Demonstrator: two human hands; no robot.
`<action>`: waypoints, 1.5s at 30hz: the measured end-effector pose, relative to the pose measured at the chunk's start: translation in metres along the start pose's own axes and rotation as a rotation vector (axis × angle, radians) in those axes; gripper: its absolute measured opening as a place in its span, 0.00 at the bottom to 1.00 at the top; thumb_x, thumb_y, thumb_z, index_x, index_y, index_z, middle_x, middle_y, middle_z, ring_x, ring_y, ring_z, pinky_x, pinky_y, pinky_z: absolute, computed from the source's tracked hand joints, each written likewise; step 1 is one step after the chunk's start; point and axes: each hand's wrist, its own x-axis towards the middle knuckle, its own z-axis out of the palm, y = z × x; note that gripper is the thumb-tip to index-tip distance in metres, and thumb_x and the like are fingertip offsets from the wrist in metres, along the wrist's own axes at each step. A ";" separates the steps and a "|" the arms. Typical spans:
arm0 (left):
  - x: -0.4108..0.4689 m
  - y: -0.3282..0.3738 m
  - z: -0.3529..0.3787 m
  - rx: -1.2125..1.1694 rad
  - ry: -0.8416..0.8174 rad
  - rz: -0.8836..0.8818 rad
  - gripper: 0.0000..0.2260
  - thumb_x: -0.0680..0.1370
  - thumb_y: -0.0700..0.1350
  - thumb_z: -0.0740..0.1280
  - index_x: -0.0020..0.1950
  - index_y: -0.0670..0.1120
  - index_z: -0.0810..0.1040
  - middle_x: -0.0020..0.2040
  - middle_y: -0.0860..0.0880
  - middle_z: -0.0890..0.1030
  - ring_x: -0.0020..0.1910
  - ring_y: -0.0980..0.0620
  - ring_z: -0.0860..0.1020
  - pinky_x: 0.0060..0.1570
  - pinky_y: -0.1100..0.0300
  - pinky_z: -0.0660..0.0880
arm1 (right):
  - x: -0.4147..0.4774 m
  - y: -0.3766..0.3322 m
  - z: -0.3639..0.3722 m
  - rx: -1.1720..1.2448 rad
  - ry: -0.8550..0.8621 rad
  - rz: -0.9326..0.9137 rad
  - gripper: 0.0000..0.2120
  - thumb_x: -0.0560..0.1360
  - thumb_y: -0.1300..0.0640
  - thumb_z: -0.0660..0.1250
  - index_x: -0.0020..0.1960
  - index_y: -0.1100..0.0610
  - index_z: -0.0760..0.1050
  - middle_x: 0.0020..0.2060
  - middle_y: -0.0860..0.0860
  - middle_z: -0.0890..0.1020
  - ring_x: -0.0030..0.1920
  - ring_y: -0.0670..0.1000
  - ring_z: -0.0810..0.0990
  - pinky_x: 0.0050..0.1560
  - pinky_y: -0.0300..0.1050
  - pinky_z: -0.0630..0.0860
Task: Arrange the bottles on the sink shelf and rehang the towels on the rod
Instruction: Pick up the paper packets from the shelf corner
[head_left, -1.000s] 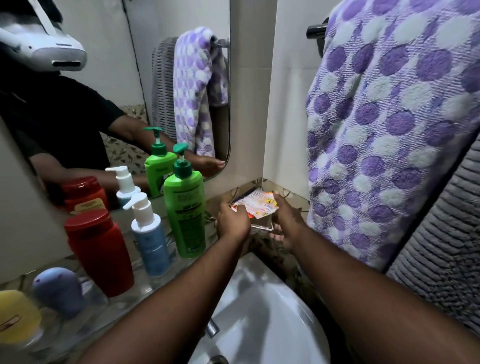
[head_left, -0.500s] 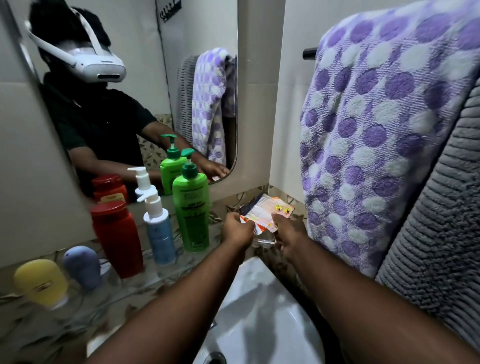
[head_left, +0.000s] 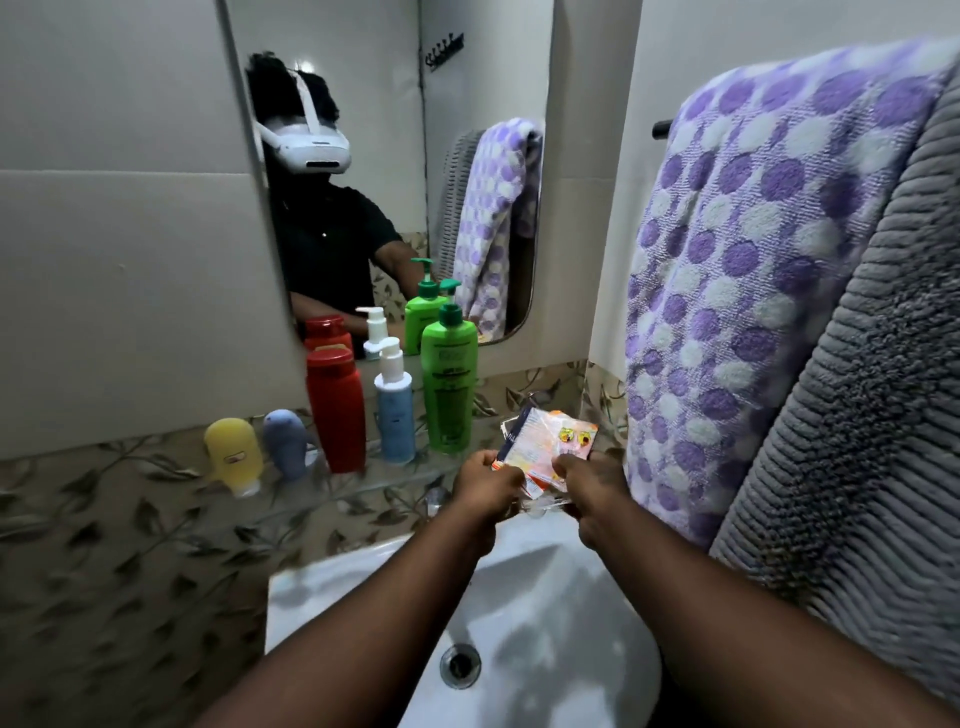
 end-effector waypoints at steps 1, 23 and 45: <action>-0.005 -0.004 -0.008 -0.009 0.005 -0.005 0.11 0.76 0.30 0.64 0.53 0.44 0.74 0.46 0.41 0.83 0.39 0.46 0.82 0.39 0.55 0.80 | -0.008 0.003 0.001 -0.010 -0.015 0.002 0.04 0.73 0.66 0.68 0.44 0.58 0.79 0.44 0.61 0.86 0.45 0.64 0.86 0.50 0.65 0.82; -0.195 -0.125 -0.352 -0.084 0.400 -0.076 0.13 0.74 0.31 0.68 0.53 0.46 0.74 0.42 0.46 0.78 0.32 0.52 0.74 0.25 0.67 0.70 | -0.257 0.194 0.187 -0.225 -0.476 0.219 0.05 0.71 0.71 0.67 0.41 0.63 0.78 0.30 0.57 0.78 0.31 0.56 0.76 0.37 0.46 0.75; -0.289 -0.453 -0.485 -0.348 0.841 -0.465 0.16 0.74 0.27 0.69 0.49 0.47 0.73 0.52 0.42 0.84 0.44 0.46 0.82 0.35 0.59 0.79 | -0.327 0.542 0.227 -0.667 -0.634 0.664 0.12 0.70 0.68 0.71 0.53 0.62 0.81 0.41 0.60 0.84 0.40 0.58 0.83 0.41 0.57 0.82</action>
